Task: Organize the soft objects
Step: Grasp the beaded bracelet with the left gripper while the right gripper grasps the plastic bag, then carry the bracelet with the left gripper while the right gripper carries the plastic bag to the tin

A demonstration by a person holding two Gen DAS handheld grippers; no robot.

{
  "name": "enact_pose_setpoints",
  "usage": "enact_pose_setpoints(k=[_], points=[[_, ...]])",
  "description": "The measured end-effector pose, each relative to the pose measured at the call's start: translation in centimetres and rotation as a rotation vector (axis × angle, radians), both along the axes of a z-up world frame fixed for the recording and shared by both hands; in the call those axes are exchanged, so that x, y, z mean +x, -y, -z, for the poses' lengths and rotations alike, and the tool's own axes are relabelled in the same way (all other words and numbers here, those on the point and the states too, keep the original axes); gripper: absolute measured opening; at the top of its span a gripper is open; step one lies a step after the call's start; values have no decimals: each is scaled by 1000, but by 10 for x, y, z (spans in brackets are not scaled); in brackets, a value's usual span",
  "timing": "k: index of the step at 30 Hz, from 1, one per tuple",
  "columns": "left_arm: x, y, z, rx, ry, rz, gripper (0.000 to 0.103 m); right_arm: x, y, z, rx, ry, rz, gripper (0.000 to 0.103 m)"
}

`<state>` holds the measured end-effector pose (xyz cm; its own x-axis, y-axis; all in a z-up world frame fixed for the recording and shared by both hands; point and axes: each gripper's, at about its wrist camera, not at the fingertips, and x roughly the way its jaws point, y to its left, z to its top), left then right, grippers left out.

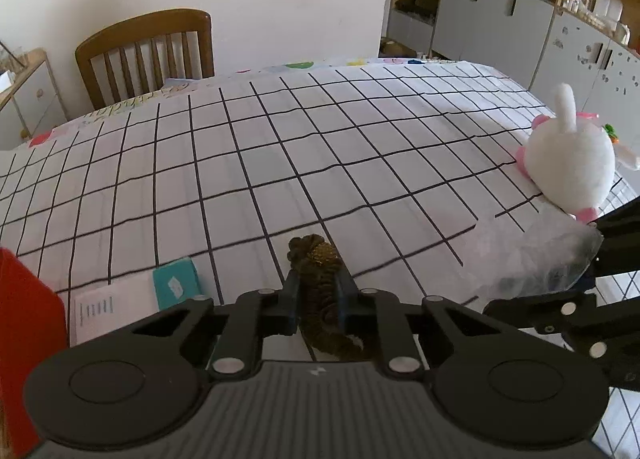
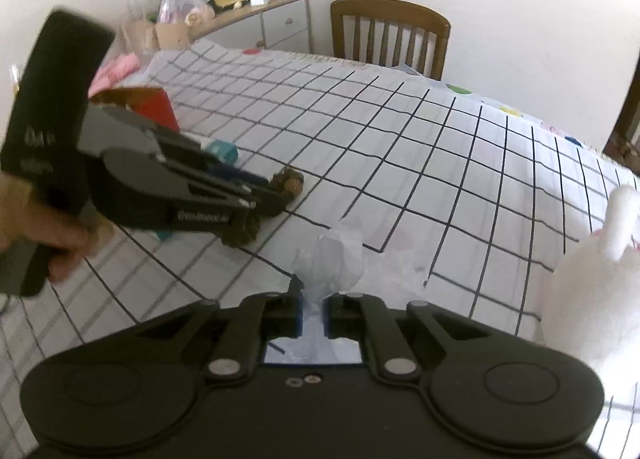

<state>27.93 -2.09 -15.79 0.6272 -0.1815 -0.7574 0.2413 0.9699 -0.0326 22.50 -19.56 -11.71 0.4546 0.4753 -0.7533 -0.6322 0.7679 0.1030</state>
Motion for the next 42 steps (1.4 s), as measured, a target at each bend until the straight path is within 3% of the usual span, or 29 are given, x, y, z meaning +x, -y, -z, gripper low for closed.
enact_pose_setpoints(k=[8,12,21,34,36,38,39,42], points=[[-24,-9,-17,-46,18,-11,15,-16,10,-23,115,-34,81,7],[-39,-19,-29,-80,31,-23,8,-24,13,-36,156,-44,104,7],[-74,-39,-48,-95,41,-11,8,-49,12,-67,191,-7,112,7],[-88,-29,-41,-114,-10,22,14,-74,26,-61,204,-41,154,7],[-89,-24,-39,-107,-10,33,27,-77,29,-60,209,-47,160,7],[-90,-19,-37,-97,-3,43,75,-79,32,-60,209,-51,162,7],[-90,-17,-37,-100,5,47,81,-80,33,-59,209,-52,163,7],[-87,-10,-34,-96,4,58,81,-81,36,-57,208,-57,165,7]])
